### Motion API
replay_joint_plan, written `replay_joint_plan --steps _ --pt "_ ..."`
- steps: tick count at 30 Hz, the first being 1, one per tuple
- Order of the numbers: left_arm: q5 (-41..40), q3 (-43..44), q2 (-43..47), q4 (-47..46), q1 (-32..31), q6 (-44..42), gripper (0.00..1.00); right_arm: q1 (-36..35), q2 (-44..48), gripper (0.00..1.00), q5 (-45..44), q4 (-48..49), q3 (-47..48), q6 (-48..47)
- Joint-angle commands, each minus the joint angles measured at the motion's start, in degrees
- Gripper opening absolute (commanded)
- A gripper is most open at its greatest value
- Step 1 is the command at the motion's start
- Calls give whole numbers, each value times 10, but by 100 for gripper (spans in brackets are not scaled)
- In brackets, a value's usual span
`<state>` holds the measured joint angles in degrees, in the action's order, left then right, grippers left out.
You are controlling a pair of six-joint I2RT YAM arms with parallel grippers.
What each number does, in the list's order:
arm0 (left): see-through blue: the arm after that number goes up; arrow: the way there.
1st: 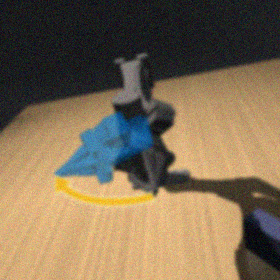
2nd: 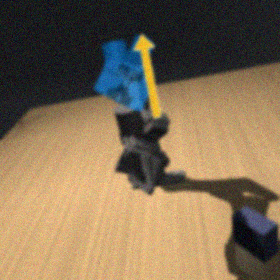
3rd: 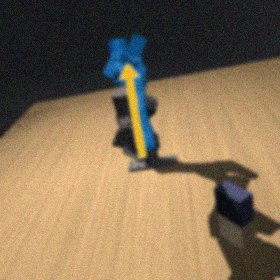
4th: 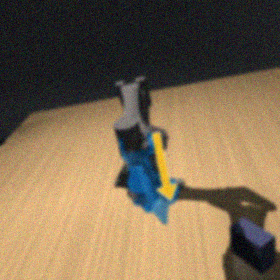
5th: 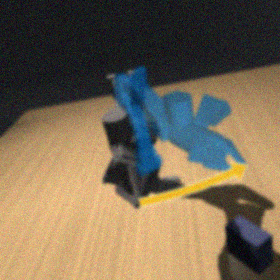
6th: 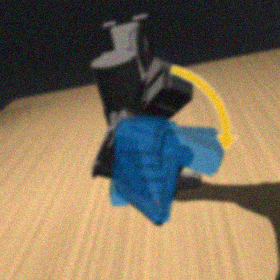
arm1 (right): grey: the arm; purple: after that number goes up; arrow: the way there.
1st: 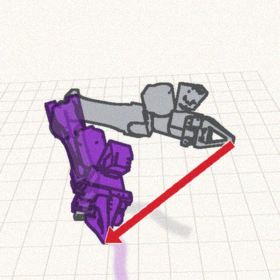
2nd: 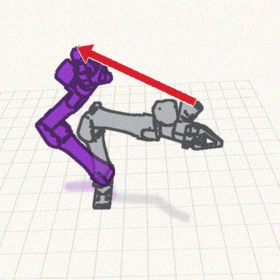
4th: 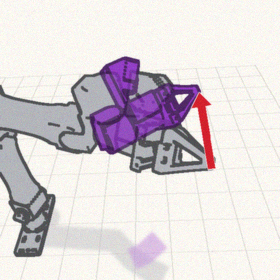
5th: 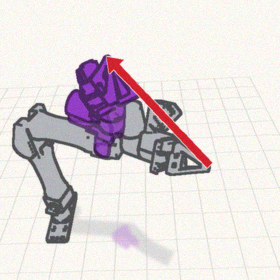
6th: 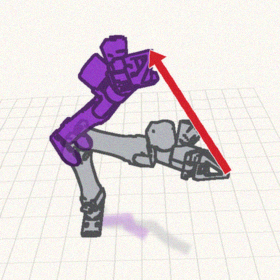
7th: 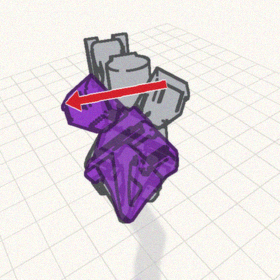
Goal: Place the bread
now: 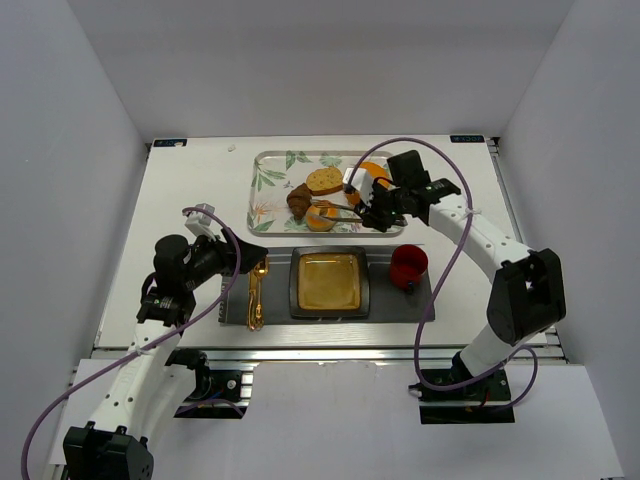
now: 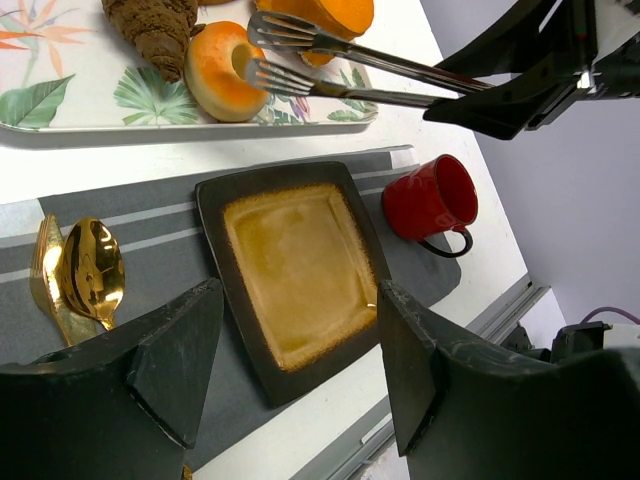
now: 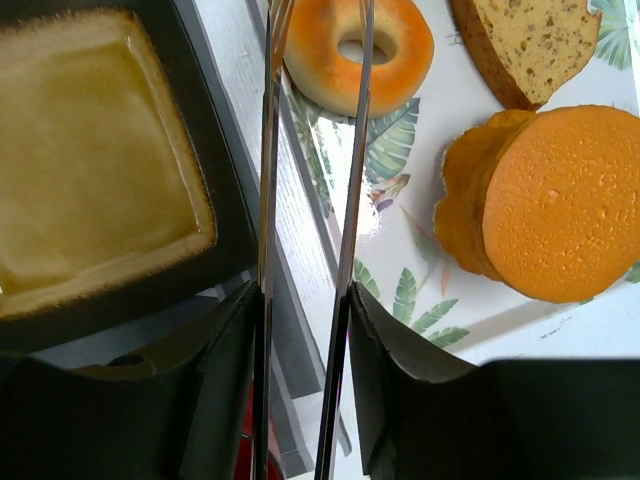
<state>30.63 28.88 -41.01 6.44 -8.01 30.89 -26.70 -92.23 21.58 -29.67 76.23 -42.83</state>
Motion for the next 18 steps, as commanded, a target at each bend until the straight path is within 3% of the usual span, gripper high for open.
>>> replay_joint_plan --steps 1,18 --pt "-2 6 6 -4 -2 -5 72 -12 -6 45 -27 9 0 -39" --pt "-5 2 6 -5 -2 -7 73 -32 -21 50 -74 33 -28 -38"
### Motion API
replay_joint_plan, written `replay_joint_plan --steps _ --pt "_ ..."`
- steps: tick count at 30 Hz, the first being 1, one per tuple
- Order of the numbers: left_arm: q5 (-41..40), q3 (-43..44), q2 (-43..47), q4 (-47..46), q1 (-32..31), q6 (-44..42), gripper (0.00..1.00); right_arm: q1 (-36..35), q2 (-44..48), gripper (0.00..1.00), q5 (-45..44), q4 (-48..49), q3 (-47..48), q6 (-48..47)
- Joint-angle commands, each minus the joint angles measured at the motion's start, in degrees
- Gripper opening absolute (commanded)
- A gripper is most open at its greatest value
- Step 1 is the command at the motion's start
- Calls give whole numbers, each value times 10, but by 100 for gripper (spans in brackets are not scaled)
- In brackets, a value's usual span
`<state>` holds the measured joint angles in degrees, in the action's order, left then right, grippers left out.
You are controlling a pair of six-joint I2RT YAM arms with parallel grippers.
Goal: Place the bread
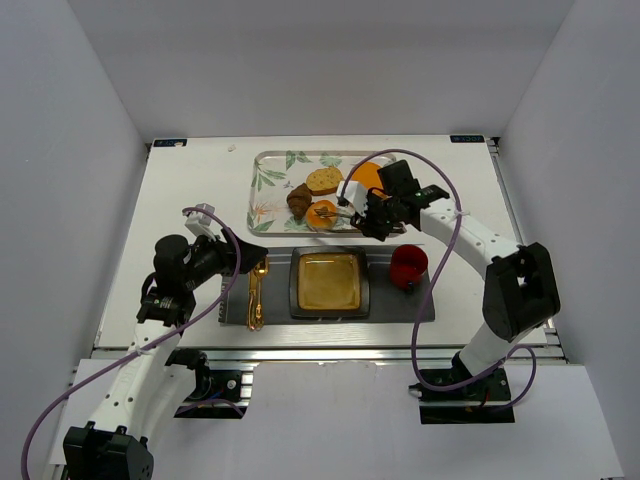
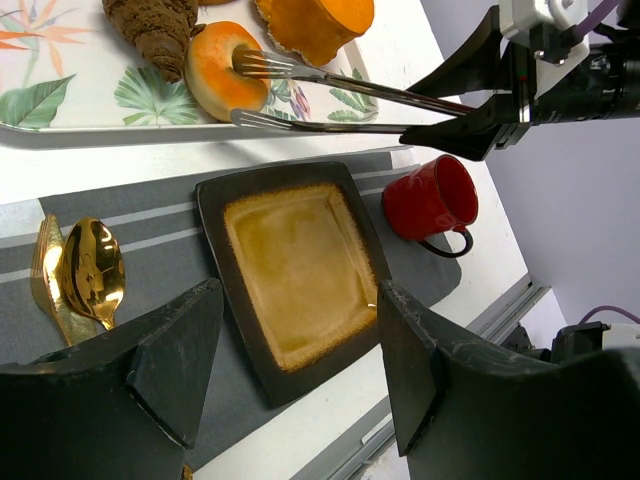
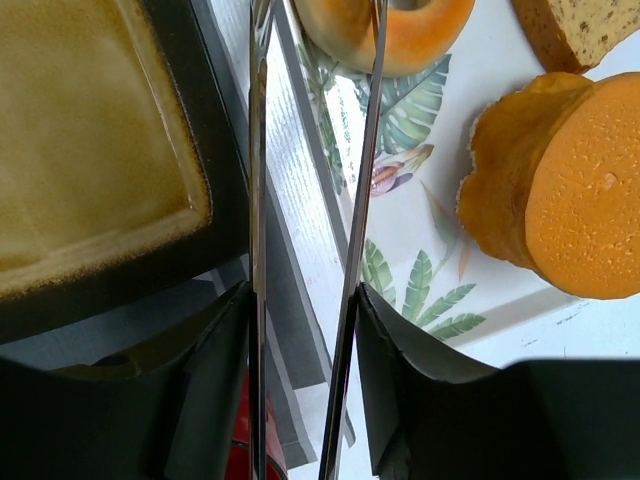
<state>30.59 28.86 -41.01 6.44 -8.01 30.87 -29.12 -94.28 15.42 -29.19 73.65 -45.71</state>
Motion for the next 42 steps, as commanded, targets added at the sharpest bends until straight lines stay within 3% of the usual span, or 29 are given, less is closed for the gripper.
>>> replay_joint_plan --steps 1,6,13,20,26,37,42 --pt "-4 3 7 -5 -1 -6 73 -8 -2 50 -16 28 -4 -10" --pt "-4 5 6 -5 -2 -6 73 -10 -6 42 -21 30 -7 -13" --pt "-6 7 9 0 -2 -7 73 -10 20 16 -10 27 -4 1" --pt "-6 7 16 3 -2 -6 73 -5 130 11 22 38 -35 26" --pt "-9 5 23 7 -2 -6 73 -6 255 12 105 -35 -140 6" --pt "2 -2 16 -14 -2 4 72 -12 365 18 103 -80 -286 0" --pt "3 -4 18 -13 -2 6 73 -12 362 44 103 -90 -282 -7"
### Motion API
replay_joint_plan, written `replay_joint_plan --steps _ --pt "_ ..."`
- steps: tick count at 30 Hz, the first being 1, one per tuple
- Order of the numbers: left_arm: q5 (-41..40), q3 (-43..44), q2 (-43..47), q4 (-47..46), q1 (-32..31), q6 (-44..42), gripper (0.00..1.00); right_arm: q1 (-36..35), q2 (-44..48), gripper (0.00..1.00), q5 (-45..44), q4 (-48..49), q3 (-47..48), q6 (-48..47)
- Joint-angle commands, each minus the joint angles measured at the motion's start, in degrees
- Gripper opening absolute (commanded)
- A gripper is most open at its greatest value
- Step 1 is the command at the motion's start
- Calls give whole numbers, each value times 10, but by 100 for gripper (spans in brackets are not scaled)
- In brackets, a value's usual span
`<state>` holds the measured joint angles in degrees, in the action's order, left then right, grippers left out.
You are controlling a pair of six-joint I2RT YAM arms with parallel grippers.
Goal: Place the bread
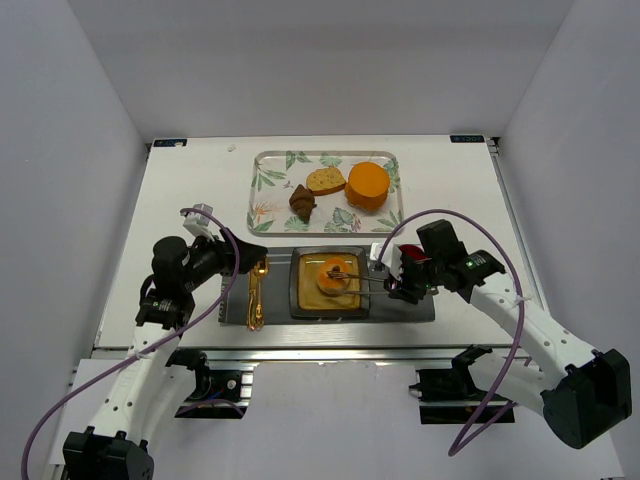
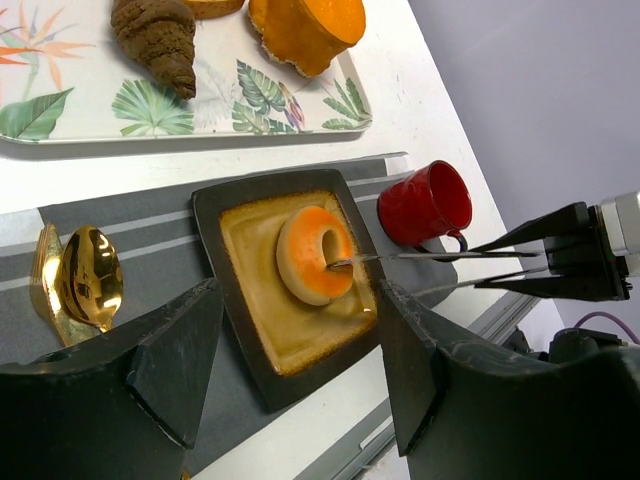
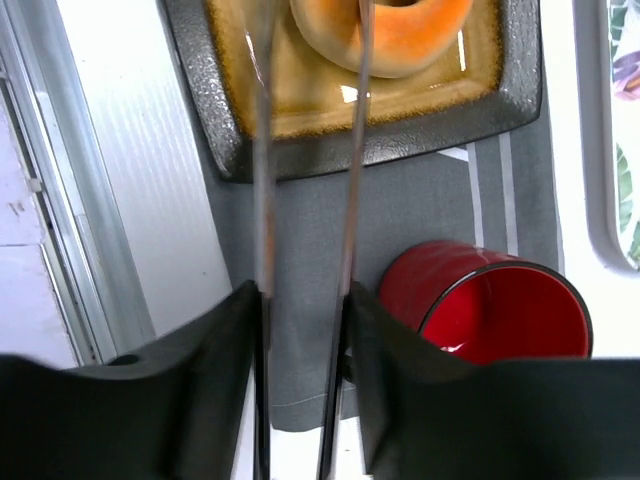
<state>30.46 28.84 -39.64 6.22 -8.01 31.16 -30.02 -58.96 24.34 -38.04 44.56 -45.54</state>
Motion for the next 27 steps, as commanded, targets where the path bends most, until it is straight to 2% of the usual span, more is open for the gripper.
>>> replay_joint_plan --steps 1,3,8,15,19,20,22,23,25,27 --pt "3 -3 5 -10 -2 3 73 -3 10 48 15 -5 12 -10" --pt "1 -5 11 -8 -2 4 73 -3 14 51 18 -5 17 -10" --pt "-1 -7 20 -2 -2 3 73 -3 29 52 19 -8 39 -3" --pt "1 -6 14 -12 -2 4 73 -3 65 48 17 2 84 26" --pt "6 -6 5 -22 -1 5 73 7 73 42 -17 48 100 97" --pt "7 -6 1 -24 -2 6 73 29 70 37 -24 64 99 139" --pt "10 -7 -2 -32 -2 7 73 77 61 32 -16 102 97 173" --pt "11 -5 -5 -34 -2 7 73 146 47 29 -4 113 98 200" --pt "13 -4 -8 -35 -2 7 73 220 27 27 19 143 102 220" --pt "14 -4 -12 -39 -2 5 73 331 -11 26 33 161 105 229"
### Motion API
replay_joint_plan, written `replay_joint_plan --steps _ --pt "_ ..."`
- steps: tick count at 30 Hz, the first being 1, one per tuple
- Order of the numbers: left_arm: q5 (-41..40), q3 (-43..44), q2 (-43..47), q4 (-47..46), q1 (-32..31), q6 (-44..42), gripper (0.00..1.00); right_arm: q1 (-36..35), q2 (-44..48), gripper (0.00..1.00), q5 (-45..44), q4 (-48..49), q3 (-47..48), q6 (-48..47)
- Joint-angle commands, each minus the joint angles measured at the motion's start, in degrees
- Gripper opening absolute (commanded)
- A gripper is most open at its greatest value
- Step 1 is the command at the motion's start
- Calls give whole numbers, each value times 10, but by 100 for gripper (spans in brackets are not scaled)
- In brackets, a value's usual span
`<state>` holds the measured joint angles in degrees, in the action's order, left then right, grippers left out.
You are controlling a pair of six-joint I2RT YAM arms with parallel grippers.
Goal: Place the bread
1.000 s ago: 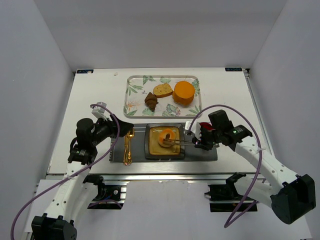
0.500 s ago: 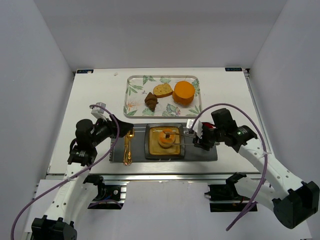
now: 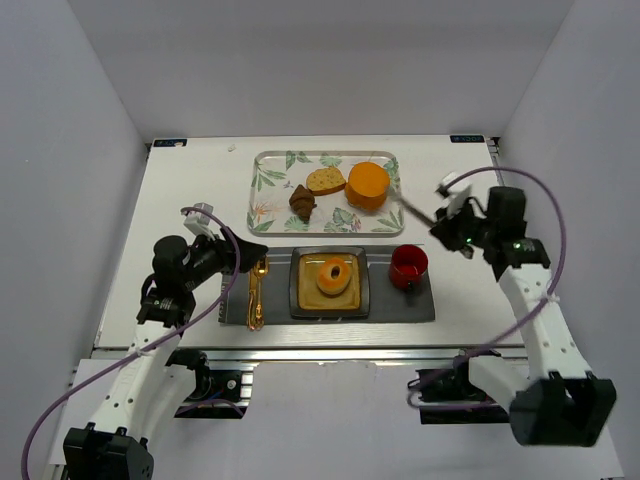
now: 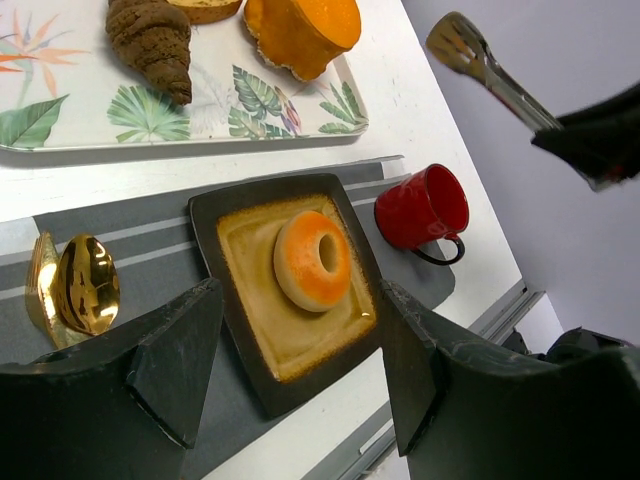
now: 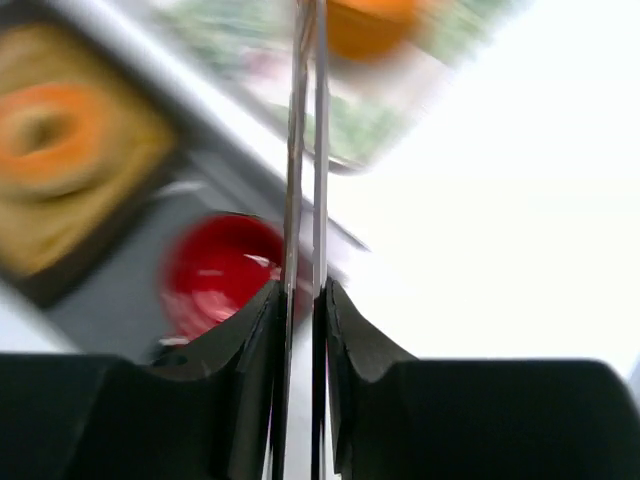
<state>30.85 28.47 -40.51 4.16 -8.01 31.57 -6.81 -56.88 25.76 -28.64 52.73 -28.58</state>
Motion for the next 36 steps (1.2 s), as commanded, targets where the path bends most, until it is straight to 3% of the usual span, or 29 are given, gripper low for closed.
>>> replay_joint_plan --steps 1,2,5,13,15,19,28,33,36 --pt "11 -1 -4 -21 -2 1 73 128 -47 26 25 77 21 58" --pt "12 -2 -7 -24 -2 2 73 178 -79 26 26 90 21 57" --pt "16 -5 -14 -35 -2 5 73 238 -139 25 18 138 -4 47" --pt "16 2 -23 -23 -2 -3 73 255 -266 33 -52 280 -88 80" --pt "13 5 -22 -14 -2 -7 72 256 -292 39 -59 280 -91 94" --pt "11 0 -18 -14 -2 -3 73 256 -326 64 -69 271 -97 88" --pt "10 9 -22 -9 -2 -6 73 270 -304 89 -55 178 -57 27" --pt "9 5 -19 -7 -1 -5 73 270 -248 89 -132 148 -16 77" --pt "13 6 -23 -11 -2 -4 73 270 -215 89 -91 142 8 68"
